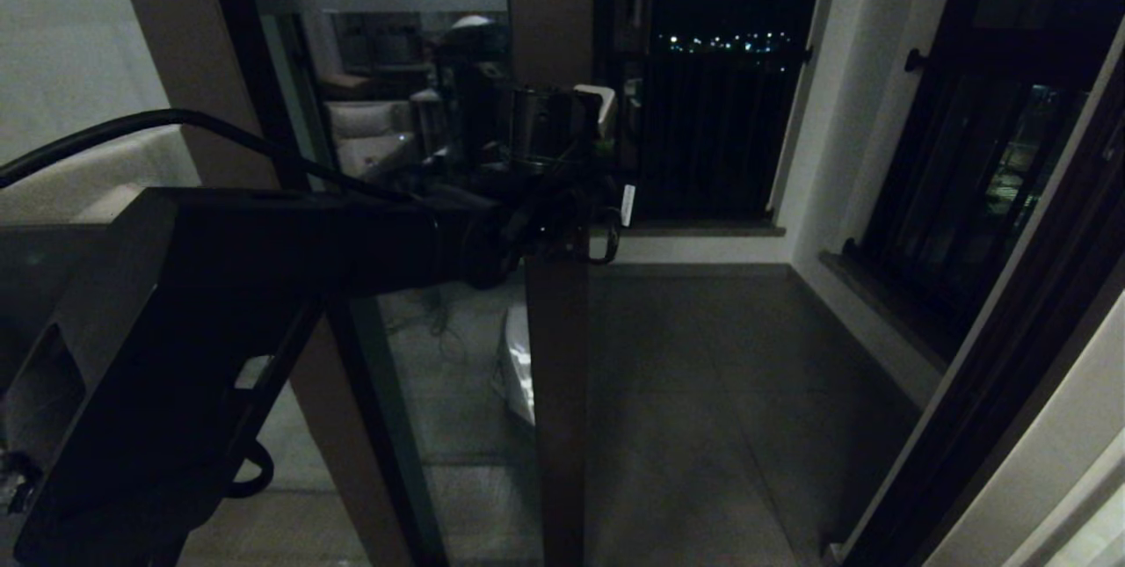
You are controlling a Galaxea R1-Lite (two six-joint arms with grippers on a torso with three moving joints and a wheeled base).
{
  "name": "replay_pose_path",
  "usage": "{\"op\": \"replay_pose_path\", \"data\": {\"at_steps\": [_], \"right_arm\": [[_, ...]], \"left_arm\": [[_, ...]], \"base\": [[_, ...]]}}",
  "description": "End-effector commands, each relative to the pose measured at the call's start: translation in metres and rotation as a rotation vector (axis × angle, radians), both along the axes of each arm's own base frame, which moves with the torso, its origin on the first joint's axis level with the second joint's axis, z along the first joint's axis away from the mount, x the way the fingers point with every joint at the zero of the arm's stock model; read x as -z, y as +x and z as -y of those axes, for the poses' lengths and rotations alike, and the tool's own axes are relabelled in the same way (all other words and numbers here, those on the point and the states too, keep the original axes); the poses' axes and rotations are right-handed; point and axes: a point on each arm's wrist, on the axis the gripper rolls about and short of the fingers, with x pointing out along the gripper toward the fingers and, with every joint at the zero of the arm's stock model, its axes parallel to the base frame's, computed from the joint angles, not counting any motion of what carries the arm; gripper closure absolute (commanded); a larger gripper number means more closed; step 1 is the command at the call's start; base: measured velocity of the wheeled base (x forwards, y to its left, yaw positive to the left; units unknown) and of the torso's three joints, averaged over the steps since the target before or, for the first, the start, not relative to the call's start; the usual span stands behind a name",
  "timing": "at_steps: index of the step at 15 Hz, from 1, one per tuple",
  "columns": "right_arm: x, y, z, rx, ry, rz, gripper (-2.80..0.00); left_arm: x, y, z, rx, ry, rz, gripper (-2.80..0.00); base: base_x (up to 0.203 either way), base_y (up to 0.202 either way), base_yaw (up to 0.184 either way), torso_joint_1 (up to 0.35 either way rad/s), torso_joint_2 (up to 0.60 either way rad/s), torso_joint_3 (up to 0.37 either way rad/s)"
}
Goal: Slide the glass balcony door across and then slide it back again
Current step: Open the slid door
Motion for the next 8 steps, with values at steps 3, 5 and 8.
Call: {"op": "replay_pose_path", "data": {"at_steps": [3,5,8], "right_arm": [[0.0000,0.0001,0.0000,-0.001,0.000,-0.001,0.00],[0.0000,0.0001,0.0000,-0.001,0.000,-0.001,0.00],[0.0000,0.0001,0.0000,-0.001,0.000,-0.001,0.00]], "left_arm": [[0.0076,0.0075,-0.0045,-0.065,0.058,0.013,0.00],[0.0077,0.0090,-0.0063,-0.073,0.058,0.014,0.00],[0.0081,0.0104,-0.0084,-0.090,0.059,0.013,0.00]], "base": [[0.000,0.000,0.000,0.000,0.00,0.000],[0.000,0.000,0.000,0.000,0.00,0.000],[0.000,0.000,0.000,0.000,0.00,0.000]]}}
